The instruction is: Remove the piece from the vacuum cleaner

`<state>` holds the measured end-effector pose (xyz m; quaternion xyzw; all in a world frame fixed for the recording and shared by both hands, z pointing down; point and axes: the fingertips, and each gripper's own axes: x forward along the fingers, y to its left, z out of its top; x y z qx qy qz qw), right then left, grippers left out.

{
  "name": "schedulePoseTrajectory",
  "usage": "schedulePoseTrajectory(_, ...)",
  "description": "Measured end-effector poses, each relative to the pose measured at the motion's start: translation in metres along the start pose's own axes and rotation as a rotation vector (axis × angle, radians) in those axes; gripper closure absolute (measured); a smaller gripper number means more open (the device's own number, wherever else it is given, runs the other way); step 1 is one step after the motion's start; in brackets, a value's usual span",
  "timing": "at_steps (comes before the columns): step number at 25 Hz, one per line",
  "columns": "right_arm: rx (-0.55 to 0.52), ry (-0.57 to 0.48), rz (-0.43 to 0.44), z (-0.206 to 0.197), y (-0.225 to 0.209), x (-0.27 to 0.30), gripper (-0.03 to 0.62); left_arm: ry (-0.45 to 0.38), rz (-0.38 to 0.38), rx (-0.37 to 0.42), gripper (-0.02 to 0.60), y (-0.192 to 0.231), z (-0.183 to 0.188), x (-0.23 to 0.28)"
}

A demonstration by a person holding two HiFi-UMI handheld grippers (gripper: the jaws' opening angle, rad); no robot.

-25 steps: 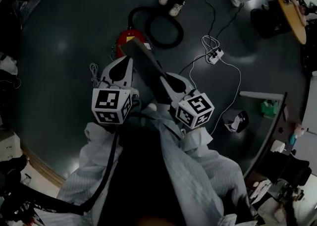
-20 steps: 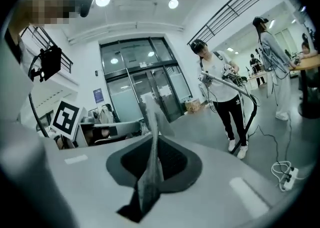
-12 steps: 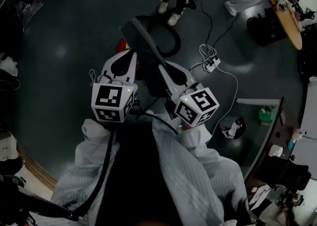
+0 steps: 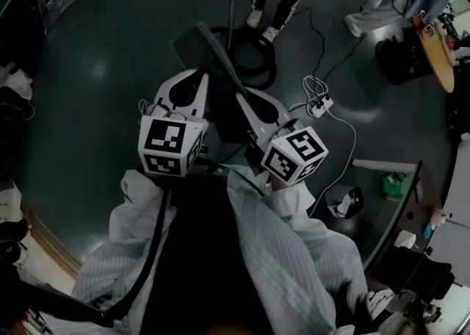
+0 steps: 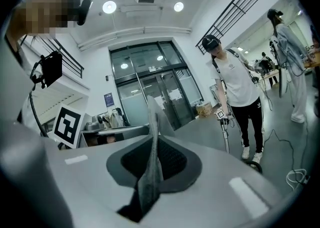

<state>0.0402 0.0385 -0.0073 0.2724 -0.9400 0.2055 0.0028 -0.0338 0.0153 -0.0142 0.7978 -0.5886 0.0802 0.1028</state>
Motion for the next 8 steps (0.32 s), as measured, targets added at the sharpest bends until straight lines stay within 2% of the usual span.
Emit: schedulePoseTrajectory(8,0.031,0.018,0.026,-0.0048,0.0095,0.0037,0.565,0.008,0.005,0.008,0.578,0.0035,0.0011,-0.0049)
